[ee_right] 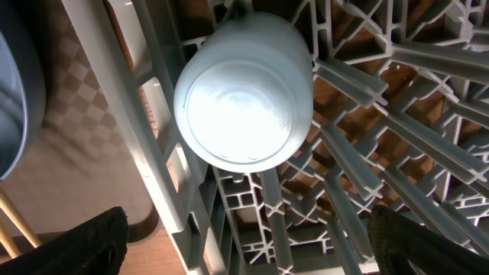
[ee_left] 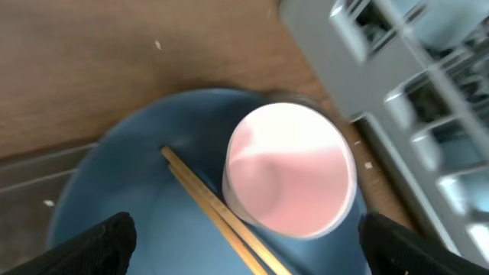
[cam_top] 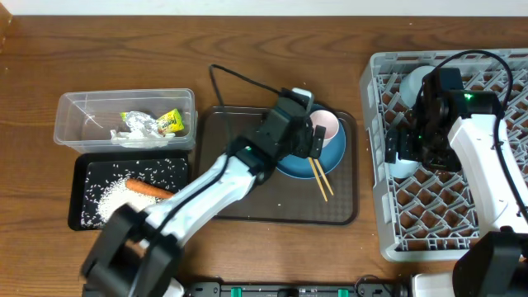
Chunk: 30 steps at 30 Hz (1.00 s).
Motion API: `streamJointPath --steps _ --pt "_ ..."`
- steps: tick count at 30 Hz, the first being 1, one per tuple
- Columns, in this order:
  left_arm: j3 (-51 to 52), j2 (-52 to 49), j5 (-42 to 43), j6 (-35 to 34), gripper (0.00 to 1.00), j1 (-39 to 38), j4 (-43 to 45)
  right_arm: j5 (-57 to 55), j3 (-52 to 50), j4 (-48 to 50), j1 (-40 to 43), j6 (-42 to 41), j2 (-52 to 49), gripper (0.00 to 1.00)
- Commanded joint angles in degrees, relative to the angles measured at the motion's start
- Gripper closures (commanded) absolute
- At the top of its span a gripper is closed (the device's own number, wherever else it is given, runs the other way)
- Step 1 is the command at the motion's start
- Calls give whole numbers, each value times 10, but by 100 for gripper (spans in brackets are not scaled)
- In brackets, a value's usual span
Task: Sort waste into correct bins and load items into the dishwasher rack
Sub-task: 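Move the left gripper to the pink cup on the blue plate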
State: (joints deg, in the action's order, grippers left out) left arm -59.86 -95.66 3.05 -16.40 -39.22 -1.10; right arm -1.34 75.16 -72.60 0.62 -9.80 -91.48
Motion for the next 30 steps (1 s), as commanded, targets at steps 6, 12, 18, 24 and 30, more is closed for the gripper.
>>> streamJointPath --steps 6,12,18,24,30 --pt "-2 -47 4 7 13 -1 24 -6 -3 0 5 2 -2 1" --pt "-2 -47 4 7 43 -1 -2 -6 -3 0 5 2 -2 1" --pt "-2 -47 4 7 44 -1 -12 -6 -3 0 5 2 -2 1" --pt "-2 -47 4 7 44 -1 -16 -6 -3 0 5 2 -2 1" --pt "-2 -47 4 7 44 -1 -16 -6 -3 0 5 2 -2 1"
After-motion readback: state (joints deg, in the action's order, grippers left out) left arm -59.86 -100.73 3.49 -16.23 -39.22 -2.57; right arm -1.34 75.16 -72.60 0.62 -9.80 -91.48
